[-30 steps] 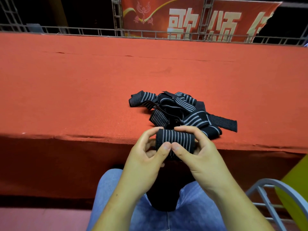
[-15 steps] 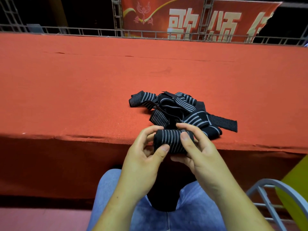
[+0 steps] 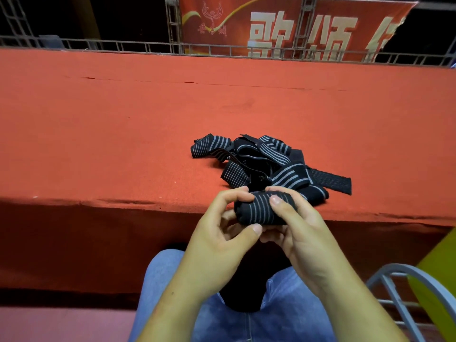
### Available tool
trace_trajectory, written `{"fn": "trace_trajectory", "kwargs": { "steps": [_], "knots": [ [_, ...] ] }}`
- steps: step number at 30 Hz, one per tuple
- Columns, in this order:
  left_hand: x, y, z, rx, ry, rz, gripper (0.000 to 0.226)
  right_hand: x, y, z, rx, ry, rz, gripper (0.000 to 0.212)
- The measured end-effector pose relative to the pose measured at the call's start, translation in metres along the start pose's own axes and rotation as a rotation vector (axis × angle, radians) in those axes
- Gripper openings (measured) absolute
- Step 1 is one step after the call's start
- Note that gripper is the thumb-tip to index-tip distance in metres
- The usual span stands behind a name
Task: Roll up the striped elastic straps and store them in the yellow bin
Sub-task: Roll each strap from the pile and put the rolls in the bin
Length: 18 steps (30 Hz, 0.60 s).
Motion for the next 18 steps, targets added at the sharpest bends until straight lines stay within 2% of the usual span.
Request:
{"fn": "trace_trajectory", "kwargs": {
  "steps": [6, 15, 18],
  "knots": [
    [-0.003, 0.002, 0.001, 0.011, 0.094, 0.033, 0.032, 0.000, 0.000, 0.011, 0.046, 0.010, 0.046, 0.027],
    [-0.008, 0.013, -0.015, -0.036, 0.093, 0.050, 0.041, 0.002, -0.025, 0.028, 0.128, -0.027, 0.103, 0.029],
    [-0.009, 0.020, -0.028, -0.064, 0.063, 0.046, 0.042, 0.004, -0.045, 0.040, 0.225, -0.083, 0.105, 0.029]
  ]
}}
Point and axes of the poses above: each hand's wrist, its own x-axis away from the middle knuckle, its own z-axis out of the back of the hand, y = z × x, the point moved 8 cm from there along -x, towards the middle knuckle, and after that the axes turned 15 degrees about z, right-handed, at the moved point
